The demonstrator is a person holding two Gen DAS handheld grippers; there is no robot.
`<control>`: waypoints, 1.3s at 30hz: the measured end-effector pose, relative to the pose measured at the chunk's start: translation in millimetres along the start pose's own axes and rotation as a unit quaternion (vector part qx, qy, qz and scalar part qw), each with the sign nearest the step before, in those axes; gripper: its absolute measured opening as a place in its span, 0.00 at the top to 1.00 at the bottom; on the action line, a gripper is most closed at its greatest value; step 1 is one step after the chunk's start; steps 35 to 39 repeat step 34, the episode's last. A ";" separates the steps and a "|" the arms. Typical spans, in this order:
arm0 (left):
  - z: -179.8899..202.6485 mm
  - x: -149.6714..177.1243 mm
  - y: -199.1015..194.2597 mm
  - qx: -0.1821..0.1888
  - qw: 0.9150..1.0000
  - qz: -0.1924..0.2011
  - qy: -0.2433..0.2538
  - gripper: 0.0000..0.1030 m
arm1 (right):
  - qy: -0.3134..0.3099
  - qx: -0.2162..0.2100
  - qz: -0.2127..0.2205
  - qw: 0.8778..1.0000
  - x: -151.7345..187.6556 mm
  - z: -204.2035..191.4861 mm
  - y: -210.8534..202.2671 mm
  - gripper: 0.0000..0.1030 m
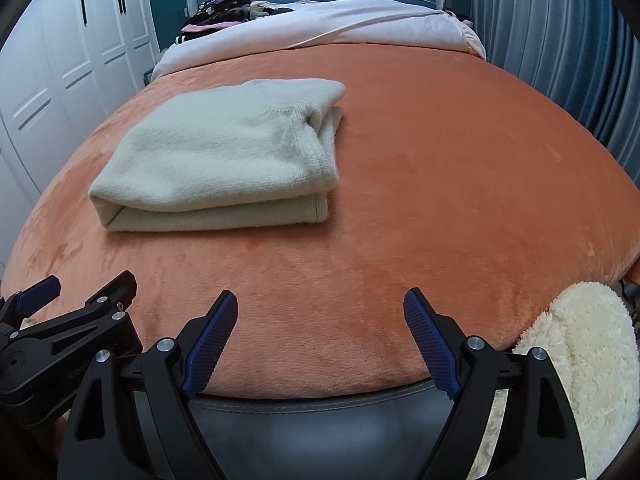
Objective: Fold small clothes
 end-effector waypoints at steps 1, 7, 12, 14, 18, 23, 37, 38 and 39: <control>-0.3 0.3 0.5 0.000 1.000 -0.002 -0.002 0.11 | 0.000 0.000 0.000 1.000 0.0 -0.1 -0.3 0.20; -1.2 1.3 0.3 -0.006 1.000 -0.002 0.002 0.10 | 0.000 -0.002 0.000 1.000 1.5 -2.3 -1.7 0.20; -1.7 4.0 2.5 -0.009 1.000 -0.005 0.001 0.10 | -0.001 -0.003 0.000 1.000 2.0 -3.4 -2.4 0.20; -1.2 3.7 2.7 -0.009 1.000 -0.003 0.004 0.10 | 0.001 -0.004 -0.001 1.000 2.6 -3.4 -2.5 0.20; 0.9 5.8 2.3 -0.011 1.000 -0.001 0.006 0.10 | 0.007 -0.005 -0.008 1.000 1.7 -0.2 1.5 0.20; 1.7 6.3 1.7 -0.015 1.000 0.001 0.008 0.10 | 0.008 -0.002 -0.009 1.000 0.9 2.9 2.5 0.20; 3.9 2.7 -2.1 -0.015 1.000 0.005 0.003 0.10 | 0.020 -0.003 -0.005 1.000 -1.9 9.1 2.3 0.20; 3.9 2.7 -2.1 -0.015 1.000 0.005 0.003 0.10 | 0.020 -0.003 -0.005 1.000 -1.9 9.1 2.3 0.20; 3.9 2.7 -2.1 -0.015 1.000 0.005 0.003 0.10 | 0.020 -0.003 -0.005 1.000 -1.9 9.1 2.3 0.20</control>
Point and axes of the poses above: each gripper's, at about its wrist camera, not at the fingertips, and y roughly the way its jaws point, z to its right, x to its underside, the point moved 7 cm from there along y, roughly the way its jaws point, and after that the axes turned 14 degrees about x, right-handed, at the moved point
